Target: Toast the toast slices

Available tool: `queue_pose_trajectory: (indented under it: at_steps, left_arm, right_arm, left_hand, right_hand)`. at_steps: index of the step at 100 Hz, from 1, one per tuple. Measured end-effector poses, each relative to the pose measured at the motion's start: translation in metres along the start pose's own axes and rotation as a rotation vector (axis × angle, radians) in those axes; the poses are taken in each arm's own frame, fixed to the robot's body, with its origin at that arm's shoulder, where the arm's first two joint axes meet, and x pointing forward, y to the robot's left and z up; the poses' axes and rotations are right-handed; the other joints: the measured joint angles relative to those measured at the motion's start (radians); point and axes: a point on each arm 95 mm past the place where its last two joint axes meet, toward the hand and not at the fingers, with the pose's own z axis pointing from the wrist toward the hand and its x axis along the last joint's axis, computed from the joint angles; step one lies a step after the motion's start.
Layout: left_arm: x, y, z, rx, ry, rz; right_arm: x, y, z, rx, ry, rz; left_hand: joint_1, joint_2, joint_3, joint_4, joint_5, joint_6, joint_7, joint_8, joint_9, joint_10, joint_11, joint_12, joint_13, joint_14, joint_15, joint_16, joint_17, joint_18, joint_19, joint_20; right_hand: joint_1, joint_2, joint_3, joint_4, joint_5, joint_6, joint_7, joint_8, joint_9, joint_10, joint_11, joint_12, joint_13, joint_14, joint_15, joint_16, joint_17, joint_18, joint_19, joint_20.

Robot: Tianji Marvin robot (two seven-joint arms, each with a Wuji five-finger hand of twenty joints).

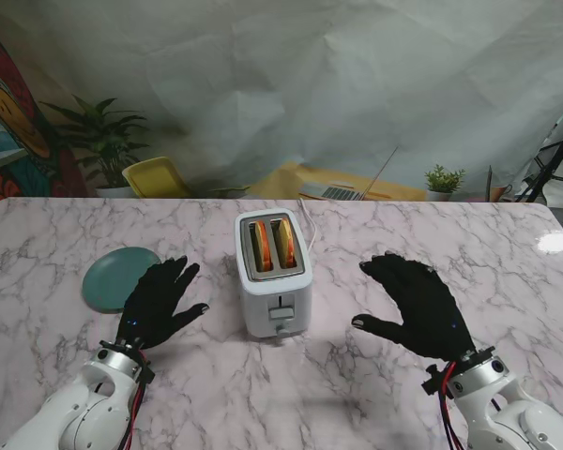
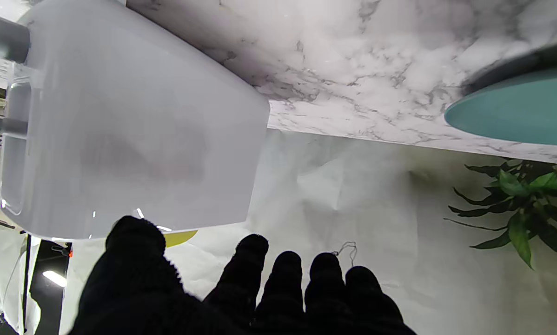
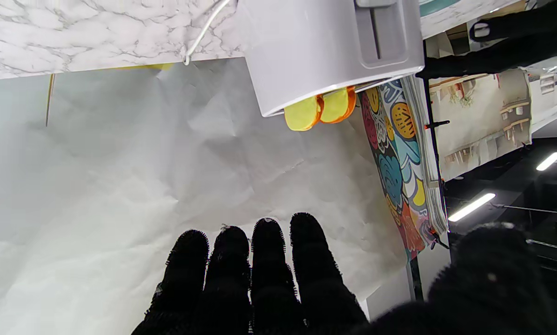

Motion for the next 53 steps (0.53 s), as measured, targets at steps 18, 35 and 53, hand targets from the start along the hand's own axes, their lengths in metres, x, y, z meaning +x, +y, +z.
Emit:
queue_pose_trajectory:
  at_steps: [18,35,53]
  left_arm:
    - [-0.002,0.006,-0.005,-0.008,-0.023,0.0]
    - [-0.003,0.012,-0.009,-0.022,-0.037,-0.009]
    - [-0.002,0.015,-0.011,-0.029,-0.044,-0.016]
  right_arm:
    - [-0.003,-0.009,-0.003,0.003,-0.017,0.018]
    - [-0.006,-0.017,-0.005,0.019,-0.028,0.035]
    - [-0.006,-0.026,-0.006,0.035,-0.037,0.051]
  left_hand:
    - [0.0,0.0,0.0,0.0,0.0,0.007,-0.001,0.0,0.0,0.0,0.0,0.0,0.0,0.0,0.0,0.0,0.0,0.0,-0.001,0.0]
    - [0.0,0.0,0.0,0.0,0.0,0.007,-0.001,0.0,0.0,0.0,0.0,0.0,0.0,0.001,0.0,0.0,0.0,0.001,-0.002,0.0]
    - [0.0,0.0,0.0,0.0,0.0,0.007,-0.001,0.0,0.0,0.0,0.0,0.0,0.0,0.007,0.0,0.0,0.0,0.007,-0.013,0.0]
  right_hand:
    - [0.0,0.0,0.0,0.0,0.0,0.0,0.0,0.0,0.0,0.0,0.0,0.0,0.0,0.0,0.0,0.0,0.0,0.0,0.0,0.0]
    - [0.0,0.0,0.0,0.0,0.0,0.0,0.0,0.0,0.0,0.0,0.0,0.0,0.0,0.0,0.0,0.0,0.0,0.0,0.0,0.0]
    - [0.0,0.0,0.0,0.0,0.0,0.0,0.0,0.0,0.0,0.0,0.0,0.0,0.0,0.0,0.0,0.0,0.0,0.0,0.0,0.0]
